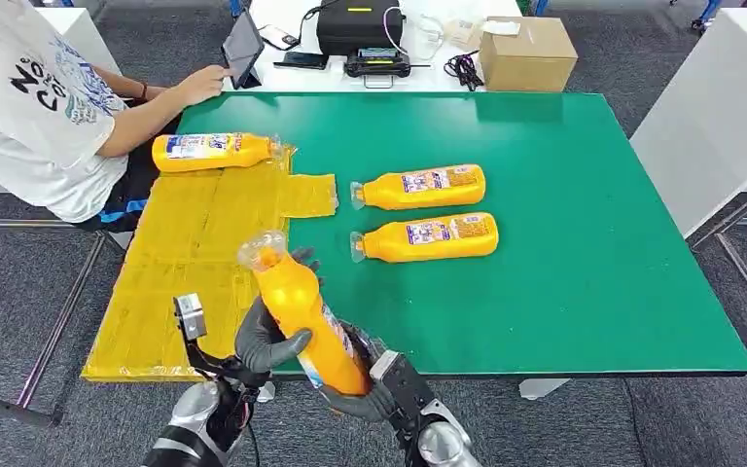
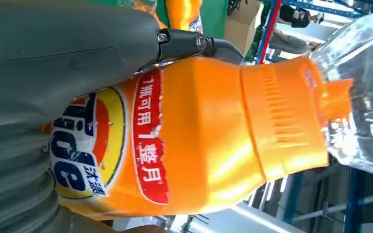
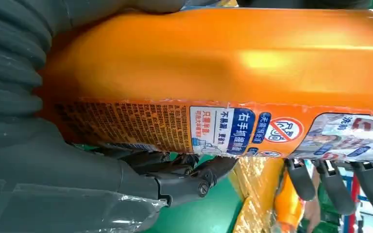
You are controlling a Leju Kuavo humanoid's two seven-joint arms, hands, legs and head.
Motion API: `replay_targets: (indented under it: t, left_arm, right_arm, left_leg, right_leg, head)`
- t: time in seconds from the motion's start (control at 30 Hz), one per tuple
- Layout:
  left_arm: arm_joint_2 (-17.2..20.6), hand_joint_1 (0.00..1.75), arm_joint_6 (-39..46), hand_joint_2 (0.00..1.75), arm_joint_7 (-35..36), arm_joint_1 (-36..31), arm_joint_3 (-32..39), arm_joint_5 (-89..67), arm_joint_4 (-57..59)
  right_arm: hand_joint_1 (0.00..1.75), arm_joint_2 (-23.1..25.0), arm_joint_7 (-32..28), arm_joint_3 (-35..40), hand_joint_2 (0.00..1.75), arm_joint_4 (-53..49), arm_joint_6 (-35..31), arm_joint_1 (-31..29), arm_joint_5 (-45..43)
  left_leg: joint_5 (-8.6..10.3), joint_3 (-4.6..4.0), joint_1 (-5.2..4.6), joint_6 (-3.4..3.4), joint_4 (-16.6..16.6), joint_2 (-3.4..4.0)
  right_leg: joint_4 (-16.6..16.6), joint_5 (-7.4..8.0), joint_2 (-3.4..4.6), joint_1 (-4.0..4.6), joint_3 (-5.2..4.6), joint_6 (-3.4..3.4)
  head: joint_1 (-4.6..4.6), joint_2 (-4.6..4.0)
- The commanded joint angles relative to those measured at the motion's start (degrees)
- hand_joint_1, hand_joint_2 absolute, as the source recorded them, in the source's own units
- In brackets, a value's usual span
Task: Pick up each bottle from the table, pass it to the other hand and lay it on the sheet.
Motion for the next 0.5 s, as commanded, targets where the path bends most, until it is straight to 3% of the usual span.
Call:
replay_targets:
  t: [0.03, 0.13, 0.17, 0.2, 0.5]
  left_arm:
    - [1.2, 0.0, -1.7, 1.75, 1.9, -1.0, -0.9, 0.2, 1.6]
    - [2.9, 0.0, -4.0, 1.75, 3.2, -0.7, -3.5, -0.6, 3.1]
    - [3.5, 0.23, -4.7, 1.75, 2.8, -0.5, -4.3, -1.3, 2.6]
    - [3.8, 1.75, -4.9, 1.75, 2.8, -0.1, -5.0, -1.9, 2.0]
    - [4.1, 1.75, 1.3, 1.75, 2.8, 0.1, -5.2, -7.9, 1.7]
  right_arm:
    - [1.75, -0.3, 0.3, 1.0, 1.75, 5.0, -1.1, -2.9, 1.2]
    - [1.75, -0.5, 0.4, 0.9, 1.75, 5.1, -2.5, -3.2, 2.3]
    - [1.75, -0.7, 0.4, 0.6, 1.75, 5.2, -2.6, -3.2, 2.3]
    - [1.75, -0.8, 0.5, 0.2, 1.75, 5.1, -2.7, -3.2, 2.2]
    - [1.75, -0.4, 0.8, -0.9, 1.75, 4.7, -2.7, -2.6, 2.5]
  left_leg:
    - [-0.08, 0.2, 0.07, -0.1, 0.0, 0.11]
    - [-0.08, 0.22, 0.07, -0.1, 0.0, 0.13]
    - [-0.04, 0.16, 0.01, -0.07, -0.1, 0.09]
    - [-0.1, 0.27, 0.09, -0.12, 0.0, 0.15]
    - [-0.1, 0.22, 0.08, -0.1, 0.0, 0.12]
  right_leg:
    - [-0.1, -0.04, 0.08, 0.08, 0.18, -0.12]
    - [-0.1, -0.03, 0.1, 0.08, 0.19, -0.12]
    - [0.0, -0.02, 0.07, 0.02, 0.12, -0.09]
    - [-0.1, -0.05, 0.12, 0.1, 0.24, -0.15]
    - [-0.1, -0.05, 0.09, 0.09, 0.2, -0.13]
  head:
    - [0.0, 0.0]
    - [0.0, 0.0]
    - [0.0, 0.0]
    - [0.0, 0.0]
    - [0.0, 0.0]
